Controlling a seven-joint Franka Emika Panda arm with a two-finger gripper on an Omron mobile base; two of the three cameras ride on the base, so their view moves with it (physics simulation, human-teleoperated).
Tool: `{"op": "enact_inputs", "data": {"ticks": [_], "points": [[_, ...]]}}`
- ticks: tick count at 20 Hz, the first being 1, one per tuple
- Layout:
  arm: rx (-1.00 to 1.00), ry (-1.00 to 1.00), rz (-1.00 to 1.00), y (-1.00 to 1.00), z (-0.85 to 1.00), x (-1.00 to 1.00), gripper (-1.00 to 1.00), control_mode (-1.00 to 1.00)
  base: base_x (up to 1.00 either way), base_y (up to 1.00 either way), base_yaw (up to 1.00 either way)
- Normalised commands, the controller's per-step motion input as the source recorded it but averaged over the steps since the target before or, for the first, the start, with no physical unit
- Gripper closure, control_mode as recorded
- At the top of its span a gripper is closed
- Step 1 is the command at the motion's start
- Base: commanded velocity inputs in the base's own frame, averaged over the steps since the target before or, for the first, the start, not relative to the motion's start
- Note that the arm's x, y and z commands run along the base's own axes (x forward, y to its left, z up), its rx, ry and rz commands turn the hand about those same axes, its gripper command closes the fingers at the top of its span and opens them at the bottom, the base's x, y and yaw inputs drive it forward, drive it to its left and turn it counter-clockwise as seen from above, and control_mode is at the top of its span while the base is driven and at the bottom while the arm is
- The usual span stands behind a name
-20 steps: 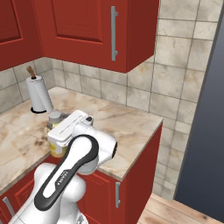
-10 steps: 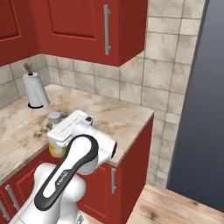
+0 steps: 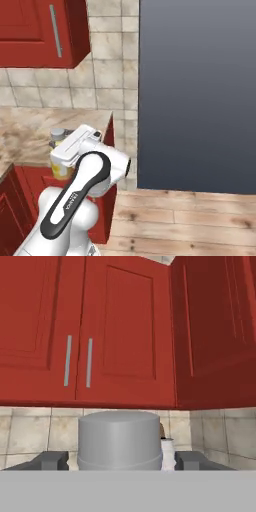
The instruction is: There is a wine glass and glass cup on the dining counter. Place the wine bottle next to the wine glass and the juice bottle next to the glass cup.
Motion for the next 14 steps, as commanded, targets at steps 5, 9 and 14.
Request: {"op": "enact_inputs", "data": {"ticks": [5,9,14], "points": [[0.0,0.0,0.0,0.0,0.0,0.0,1.0,1.0,0.0,0.02,-1.0],[0.0,0.0,0.0,0.0,0.0,0.0,1.0,1.0,0.0,0.01,-1.0],[0.0,0.0,0.0,0.0,0.0,0.0,1.0,1.0,0.0,0.0,-1.0]]}}
